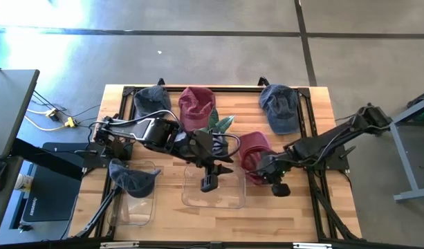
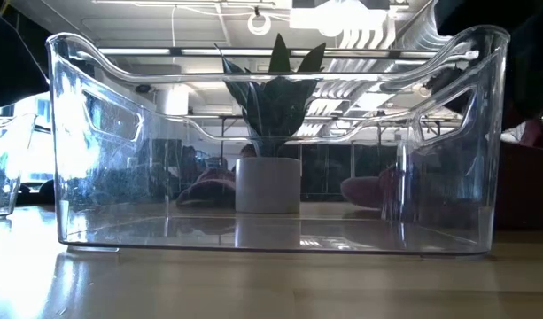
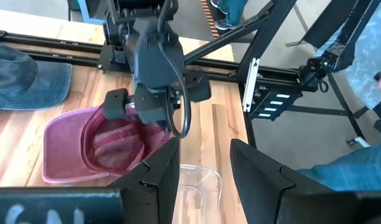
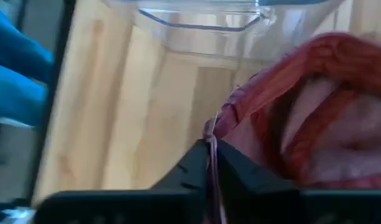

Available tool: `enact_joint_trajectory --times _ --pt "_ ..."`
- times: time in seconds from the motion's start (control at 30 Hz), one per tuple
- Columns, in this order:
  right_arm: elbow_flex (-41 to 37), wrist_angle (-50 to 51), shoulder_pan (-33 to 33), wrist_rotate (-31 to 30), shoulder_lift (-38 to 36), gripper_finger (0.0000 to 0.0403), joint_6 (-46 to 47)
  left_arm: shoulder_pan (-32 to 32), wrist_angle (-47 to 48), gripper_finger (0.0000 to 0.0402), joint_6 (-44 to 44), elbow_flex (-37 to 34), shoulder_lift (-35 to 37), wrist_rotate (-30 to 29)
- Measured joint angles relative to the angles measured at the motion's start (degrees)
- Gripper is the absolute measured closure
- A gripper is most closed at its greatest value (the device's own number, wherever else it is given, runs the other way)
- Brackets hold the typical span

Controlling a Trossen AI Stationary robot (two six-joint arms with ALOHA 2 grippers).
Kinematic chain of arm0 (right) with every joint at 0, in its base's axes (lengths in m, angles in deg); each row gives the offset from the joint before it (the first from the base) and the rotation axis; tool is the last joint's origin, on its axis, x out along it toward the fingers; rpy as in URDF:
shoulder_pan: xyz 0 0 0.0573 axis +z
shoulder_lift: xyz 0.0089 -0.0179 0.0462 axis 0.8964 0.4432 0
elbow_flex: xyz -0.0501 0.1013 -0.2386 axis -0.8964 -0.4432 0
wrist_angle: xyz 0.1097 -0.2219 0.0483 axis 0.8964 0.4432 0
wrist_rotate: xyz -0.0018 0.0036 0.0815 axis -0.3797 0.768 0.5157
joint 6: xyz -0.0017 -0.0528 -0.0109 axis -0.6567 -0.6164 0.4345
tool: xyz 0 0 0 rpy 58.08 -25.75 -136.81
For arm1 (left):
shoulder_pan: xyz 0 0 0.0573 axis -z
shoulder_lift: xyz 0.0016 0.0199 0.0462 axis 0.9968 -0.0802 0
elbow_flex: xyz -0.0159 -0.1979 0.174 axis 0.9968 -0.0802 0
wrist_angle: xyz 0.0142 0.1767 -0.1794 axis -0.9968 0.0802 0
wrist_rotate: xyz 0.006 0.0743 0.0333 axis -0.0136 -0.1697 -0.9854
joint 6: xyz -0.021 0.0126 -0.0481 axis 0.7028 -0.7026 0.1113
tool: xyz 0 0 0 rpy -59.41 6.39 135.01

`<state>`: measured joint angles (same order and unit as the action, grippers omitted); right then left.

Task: Pick & Place hat
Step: Put the right red cap into the right transparent bin

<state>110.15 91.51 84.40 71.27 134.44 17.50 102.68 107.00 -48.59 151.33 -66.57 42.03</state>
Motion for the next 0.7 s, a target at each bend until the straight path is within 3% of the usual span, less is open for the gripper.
enact_joint_trajectory --times 0.13,0.2,0.3,0.5,0.7 --pt "3.52 -0.25 -3.01 5.99 -3.04 0.0372 5.75 0.0 0.56 0.0264 0.0 0.0 0.0 0.0" --pt "4.42 0.84 -6.17 5.74 -4.16 0.0377 6.43 0.0 0.83 0.0264 0.0 0.0 0.0 0.02" --pt "4.01 3.01 -12.57 3.13 -4.17 0.0396 3.54 0.0 0.82 0.0264 -0.44 0.0 0.0 0.02" --pt "-2.18 3.23 -25.62 -1.73 -0.28 0.0388 -4.51 0.0 0.8 0.0264 -0.81 0.0 0.0 -0.01" --pt "-5.59 2.56 -32.77 -11.37 0.63 0.0396 -8.21 0.0 0.76 0.0264 1.4 0.0 0.0 -3.98"
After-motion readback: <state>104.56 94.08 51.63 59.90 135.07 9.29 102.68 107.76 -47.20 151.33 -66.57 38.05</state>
